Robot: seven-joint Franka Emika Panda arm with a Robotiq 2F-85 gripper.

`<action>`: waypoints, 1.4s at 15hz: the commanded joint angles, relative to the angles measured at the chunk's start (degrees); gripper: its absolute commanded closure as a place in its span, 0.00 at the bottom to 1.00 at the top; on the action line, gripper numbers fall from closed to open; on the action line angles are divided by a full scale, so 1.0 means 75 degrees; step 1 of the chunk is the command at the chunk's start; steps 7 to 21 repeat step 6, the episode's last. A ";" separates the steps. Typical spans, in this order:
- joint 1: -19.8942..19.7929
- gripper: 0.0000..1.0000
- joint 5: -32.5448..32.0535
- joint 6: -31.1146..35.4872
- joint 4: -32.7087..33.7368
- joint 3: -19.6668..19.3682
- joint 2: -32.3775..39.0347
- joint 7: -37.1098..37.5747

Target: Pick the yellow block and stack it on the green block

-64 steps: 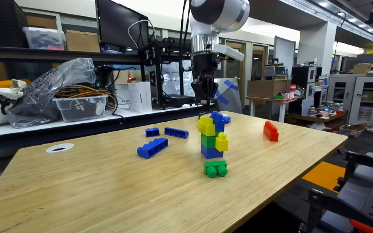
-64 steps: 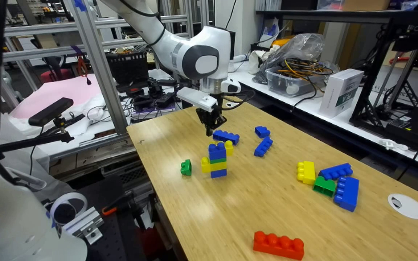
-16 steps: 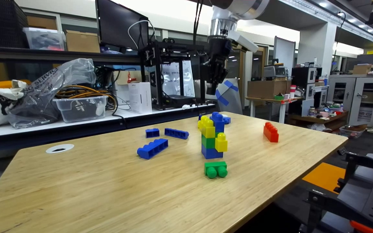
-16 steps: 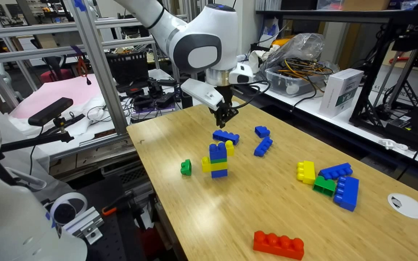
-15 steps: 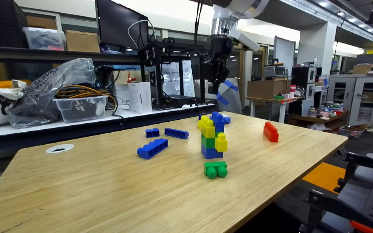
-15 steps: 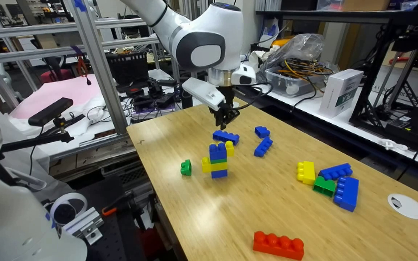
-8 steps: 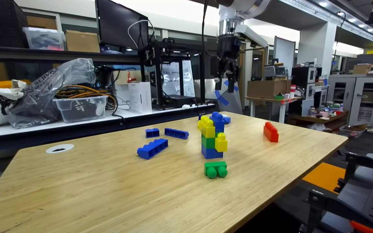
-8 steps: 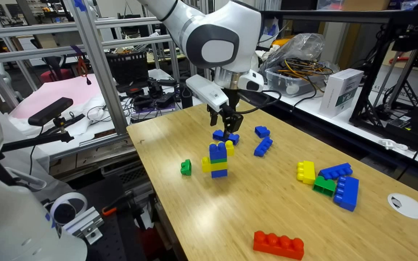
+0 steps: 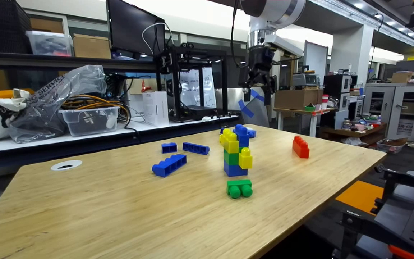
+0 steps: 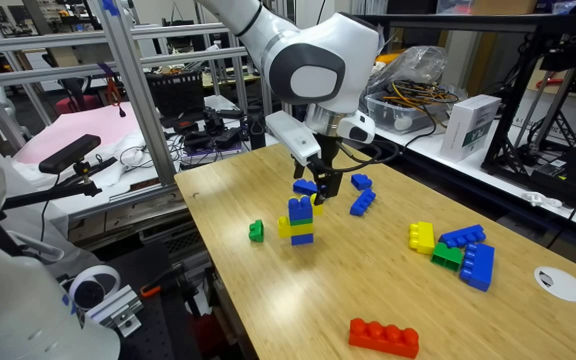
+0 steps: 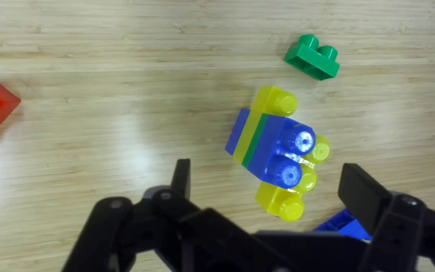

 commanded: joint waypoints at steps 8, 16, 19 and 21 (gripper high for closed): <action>-0.0081 0.00 0.0275 -0.0016 0.0010 0.0030 0.0223 0.0279; -0.0081 0.00 0.0275 -0.0016 0.0010 0.0030 0.0223 0.0279; -0.0081 0.00 0.0275 -0.0016 0.0010 0.0030 0.0223 0.0279; -0.0081 0.00 0.0275 -0.0016 0.0010 0.0030 0.0223 0.0279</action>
